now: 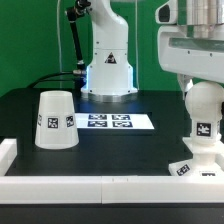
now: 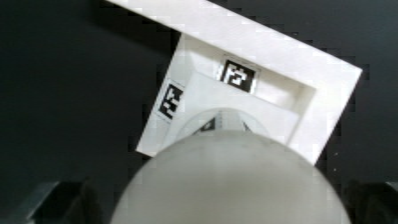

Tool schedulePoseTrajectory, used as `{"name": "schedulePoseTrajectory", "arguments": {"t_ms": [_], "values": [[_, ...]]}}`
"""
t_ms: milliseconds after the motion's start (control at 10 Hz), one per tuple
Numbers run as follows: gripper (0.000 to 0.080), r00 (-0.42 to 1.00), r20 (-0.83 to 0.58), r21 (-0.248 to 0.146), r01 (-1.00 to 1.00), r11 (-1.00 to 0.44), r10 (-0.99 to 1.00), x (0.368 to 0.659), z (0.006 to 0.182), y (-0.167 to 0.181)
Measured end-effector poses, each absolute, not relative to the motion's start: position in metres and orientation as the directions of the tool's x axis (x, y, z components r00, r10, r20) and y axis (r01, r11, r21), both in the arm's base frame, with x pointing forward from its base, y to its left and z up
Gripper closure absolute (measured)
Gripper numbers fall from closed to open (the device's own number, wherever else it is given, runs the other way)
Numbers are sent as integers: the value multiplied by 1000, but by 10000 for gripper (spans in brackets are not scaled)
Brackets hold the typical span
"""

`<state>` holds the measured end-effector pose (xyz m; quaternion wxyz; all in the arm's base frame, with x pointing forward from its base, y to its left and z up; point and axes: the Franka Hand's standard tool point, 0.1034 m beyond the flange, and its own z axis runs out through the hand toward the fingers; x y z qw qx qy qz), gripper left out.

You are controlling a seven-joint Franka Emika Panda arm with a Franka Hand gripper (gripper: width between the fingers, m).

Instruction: Assemble lamp

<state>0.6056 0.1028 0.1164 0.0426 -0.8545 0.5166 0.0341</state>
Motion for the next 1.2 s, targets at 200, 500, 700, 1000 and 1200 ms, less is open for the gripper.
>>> {"name": "schedulePoseTrajectory", "arguments": {"t_ms": [200,500,700,1000,1200], "values": [[103,598,-90,-52,-802,-596,-797,605,117,108],[101,870,-63,-77,-494,-866,-490,604,115,110],[101,926,-65,-78,-376,-923,-371,602,114,110],[101,987,-44,-89,-159,-983,-155,602,114,109],[101,996,-1,-75,85,-994,85,603,111,111]]}}
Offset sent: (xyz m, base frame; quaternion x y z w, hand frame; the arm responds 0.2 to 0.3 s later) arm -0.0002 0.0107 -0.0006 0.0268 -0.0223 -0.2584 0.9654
